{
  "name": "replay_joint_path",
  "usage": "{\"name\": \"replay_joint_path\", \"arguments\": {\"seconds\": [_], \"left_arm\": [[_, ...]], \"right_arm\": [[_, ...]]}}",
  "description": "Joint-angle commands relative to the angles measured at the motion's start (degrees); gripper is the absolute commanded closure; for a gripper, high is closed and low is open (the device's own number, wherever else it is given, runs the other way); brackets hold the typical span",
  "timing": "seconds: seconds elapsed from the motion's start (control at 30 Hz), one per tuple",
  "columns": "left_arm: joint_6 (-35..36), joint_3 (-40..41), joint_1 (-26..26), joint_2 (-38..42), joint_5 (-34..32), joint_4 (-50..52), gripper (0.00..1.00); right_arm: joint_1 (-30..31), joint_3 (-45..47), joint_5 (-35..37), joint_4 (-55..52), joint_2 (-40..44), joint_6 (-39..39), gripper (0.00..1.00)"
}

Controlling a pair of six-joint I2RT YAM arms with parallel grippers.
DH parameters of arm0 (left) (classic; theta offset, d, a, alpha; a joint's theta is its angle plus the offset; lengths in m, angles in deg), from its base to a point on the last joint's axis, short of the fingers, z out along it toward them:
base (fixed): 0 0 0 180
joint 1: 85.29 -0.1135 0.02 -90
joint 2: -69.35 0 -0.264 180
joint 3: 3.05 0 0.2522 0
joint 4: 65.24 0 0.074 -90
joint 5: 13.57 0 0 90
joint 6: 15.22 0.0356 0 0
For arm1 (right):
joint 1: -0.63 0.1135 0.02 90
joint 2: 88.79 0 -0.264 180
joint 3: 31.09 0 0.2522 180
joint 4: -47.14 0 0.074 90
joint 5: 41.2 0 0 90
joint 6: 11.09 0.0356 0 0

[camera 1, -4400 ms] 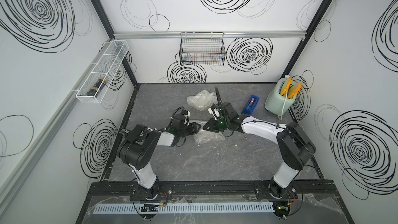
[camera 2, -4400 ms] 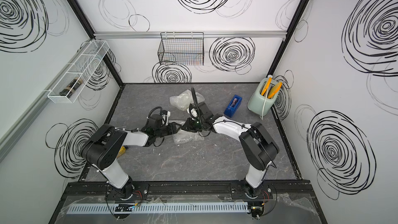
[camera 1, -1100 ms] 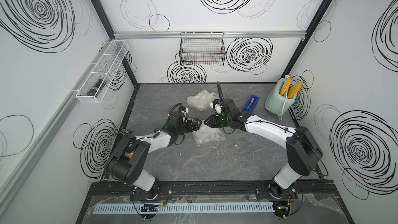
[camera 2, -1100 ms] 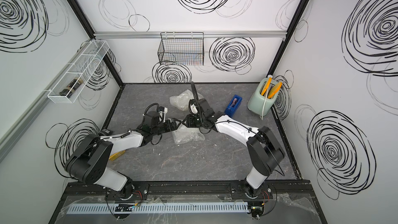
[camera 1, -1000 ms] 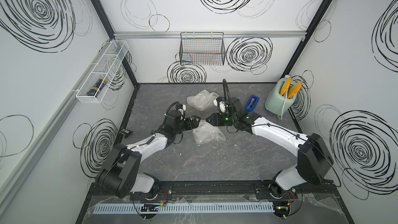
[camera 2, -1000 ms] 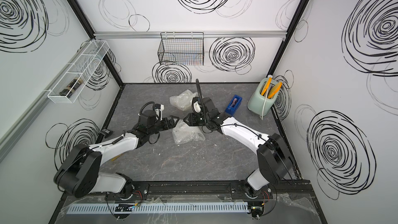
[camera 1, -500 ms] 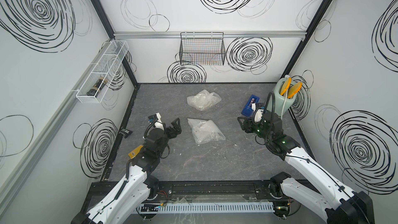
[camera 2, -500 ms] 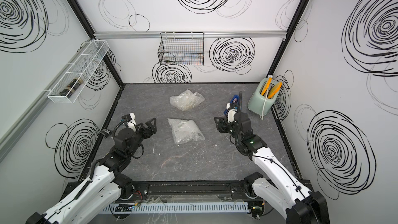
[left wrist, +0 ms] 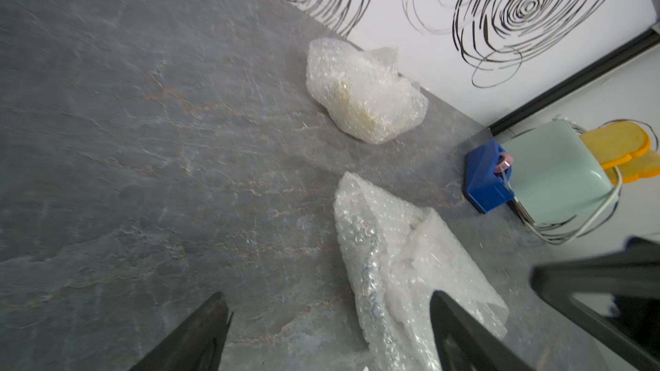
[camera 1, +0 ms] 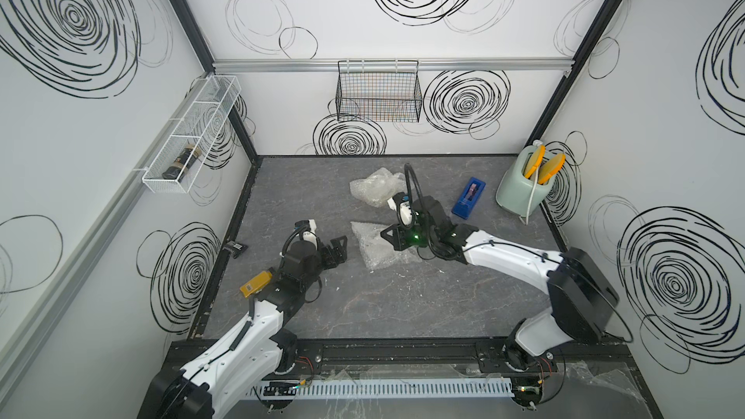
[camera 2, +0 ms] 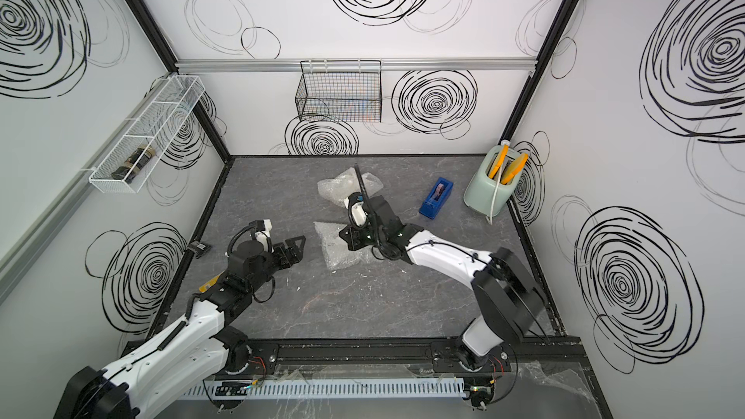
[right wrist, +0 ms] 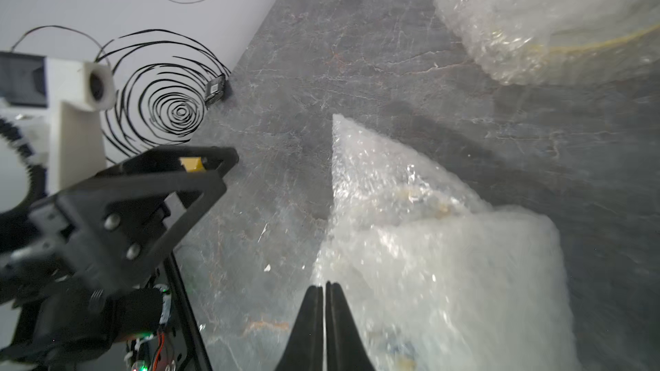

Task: Wrap bowls in bubble wrap
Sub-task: Adjust the tape on the bubble wrap.

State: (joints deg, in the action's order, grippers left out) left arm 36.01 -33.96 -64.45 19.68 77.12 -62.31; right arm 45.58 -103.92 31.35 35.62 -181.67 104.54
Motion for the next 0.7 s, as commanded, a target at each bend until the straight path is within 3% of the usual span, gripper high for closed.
{"name": "replay_joint_path", "arguments": {"seconds": [0.0, 0.37, 0.67], "left_arm": [[-1.70, -0.56, -0.01, -3.23, 6.88, -7.03, 0.08], [-2.66, -6.32, 0.55, -15.93, 11.09, -13.25, 0.03], [-3.29, -8.71, 3.53, -28.48, 14.68, -20.75, 0.10]], "right_arm": [[0.18, -4.49, 0.36, -5.14, -5.40, -0.24, 0.90], [0.40, -3.60, 0.20, -3.13, -12.81, -0.40, 0.93], [0.94, -1.98, 1.00, -1.03, -17.58, 0.01, 0.94]]}}
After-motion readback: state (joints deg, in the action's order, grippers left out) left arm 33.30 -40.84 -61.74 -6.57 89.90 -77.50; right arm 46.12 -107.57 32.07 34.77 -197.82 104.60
